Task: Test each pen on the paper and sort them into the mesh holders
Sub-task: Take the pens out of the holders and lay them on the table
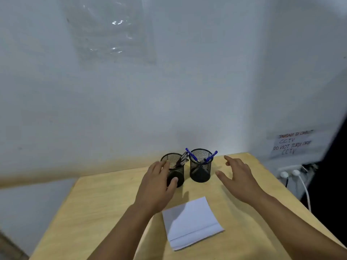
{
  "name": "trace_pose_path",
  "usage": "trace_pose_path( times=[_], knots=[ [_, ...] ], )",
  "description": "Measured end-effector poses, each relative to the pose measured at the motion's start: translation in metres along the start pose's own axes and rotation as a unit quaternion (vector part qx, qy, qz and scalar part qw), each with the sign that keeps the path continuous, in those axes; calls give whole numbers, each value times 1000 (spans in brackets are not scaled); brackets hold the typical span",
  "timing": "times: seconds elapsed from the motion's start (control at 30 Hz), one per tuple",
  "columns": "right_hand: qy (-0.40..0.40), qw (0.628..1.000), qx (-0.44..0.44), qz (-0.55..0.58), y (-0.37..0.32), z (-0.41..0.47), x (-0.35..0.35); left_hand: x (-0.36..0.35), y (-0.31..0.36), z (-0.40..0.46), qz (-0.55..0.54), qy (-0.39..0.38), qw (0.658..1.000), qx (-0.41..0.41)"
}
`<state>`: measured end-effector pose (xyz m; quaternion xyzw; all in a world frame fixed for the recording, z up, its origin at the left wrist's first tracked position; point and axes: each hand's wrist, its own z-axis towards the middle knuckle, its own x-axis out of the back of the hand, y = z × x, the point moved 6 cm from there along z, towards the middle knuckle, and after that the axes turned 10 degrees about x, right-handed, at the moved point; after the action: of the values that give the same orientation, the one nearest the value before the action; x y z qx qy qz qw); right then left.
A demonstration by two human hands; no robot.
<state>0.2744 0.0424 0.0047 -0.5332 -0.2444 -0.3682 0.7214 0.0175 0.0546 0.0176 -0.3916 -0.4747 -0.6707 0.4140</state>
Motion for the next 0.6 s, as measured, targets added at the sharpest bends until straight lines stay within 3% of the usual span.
trace_pose_path(
  times=[0.2, 0.43, 0.6],
  knots=[
    [-53, 998, -35, -22, 15, 30, -27, -27, 11, 34, 16, -2, 1000, -9],
    [4, 999, 29, -41, 3, 66, -37, -38, 22, 72, 25, 12, 1000, 2],
    [-19, 993, 80, -81, -9, 83, -45, -46, 23, 85, 21, 3, 1000, 14]
  ],
)
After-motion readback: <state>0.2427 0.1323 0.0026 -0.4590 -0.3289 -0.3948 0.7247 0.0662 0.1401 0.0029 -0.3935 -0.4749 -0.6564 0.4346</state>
